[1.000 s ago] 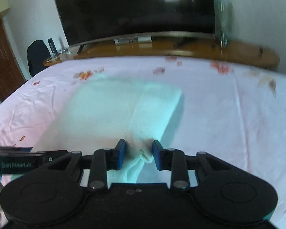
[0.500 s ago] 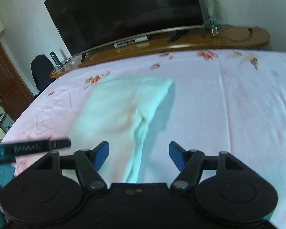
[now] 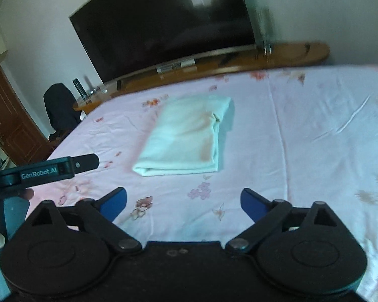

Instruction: Fold small clothes

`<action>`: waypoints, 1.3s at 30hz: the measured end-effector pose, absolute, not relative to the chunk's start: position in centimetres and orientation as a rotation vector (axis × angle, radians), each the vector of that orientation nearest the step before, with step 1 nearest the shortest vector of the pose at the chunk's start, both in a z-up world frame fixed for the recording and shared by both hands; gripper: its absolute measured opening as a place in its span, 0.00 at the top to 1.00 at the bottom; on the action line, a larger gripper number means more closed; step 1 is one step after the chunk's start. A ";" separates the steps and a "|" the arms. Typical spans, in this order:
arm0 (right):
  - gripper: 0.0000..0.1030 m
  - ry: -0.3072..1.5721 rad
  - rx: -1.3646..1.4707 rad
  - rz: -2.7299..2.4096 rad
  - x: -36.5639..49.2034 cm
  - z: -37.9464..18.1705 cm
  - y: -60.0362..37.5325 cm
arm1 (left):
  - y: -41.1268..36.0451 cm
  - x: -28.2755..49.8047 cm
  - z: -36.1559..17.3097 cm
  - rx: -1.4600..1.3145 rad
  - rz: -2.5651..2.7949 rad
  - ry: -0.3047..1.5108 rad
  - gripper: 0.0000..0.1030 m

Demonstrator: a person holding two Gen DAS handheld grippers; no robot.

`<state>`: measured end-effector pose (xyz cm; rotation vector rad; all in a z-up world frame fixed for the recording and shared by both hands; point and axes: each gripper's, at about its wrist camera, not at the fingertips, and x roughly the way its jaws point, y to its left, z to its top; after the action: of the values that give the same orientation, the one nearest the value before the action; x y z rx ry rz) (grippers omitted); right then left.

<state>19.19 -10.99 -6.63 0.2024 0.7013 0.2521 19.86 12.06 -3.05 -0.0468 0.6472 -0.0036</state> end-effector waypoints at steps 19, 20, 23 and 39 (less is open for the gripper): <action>0.01 0.446 0.107 -0.041 9.4 -1.7 -9.7 | 12.2 10.4 1.1 -0.036 -0.022 0.554 0.00; 0.01 0.444 0.105 -0.040 9.2 -1.6 -9.6 | 12.1 10.3 1.1 -0.033 -0.017 0.554 0.00; 0.01 0.440 0.097 -0.033 8.9 -1.4 -9.6 | 12.3 10.1 1.2 -0.035 -0.004 0.550 0.00; 0.01 0.467 0.052 -0.034 9.5 -1.9 -8.1 | 13.4 10.1 1.1 -0.053 0.040 0.559 0.00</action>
<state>9.49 -8.13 -1.92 0.0524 0.4667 -0.0337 10.11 13.38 1.09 -0.0530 0.5590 0.0402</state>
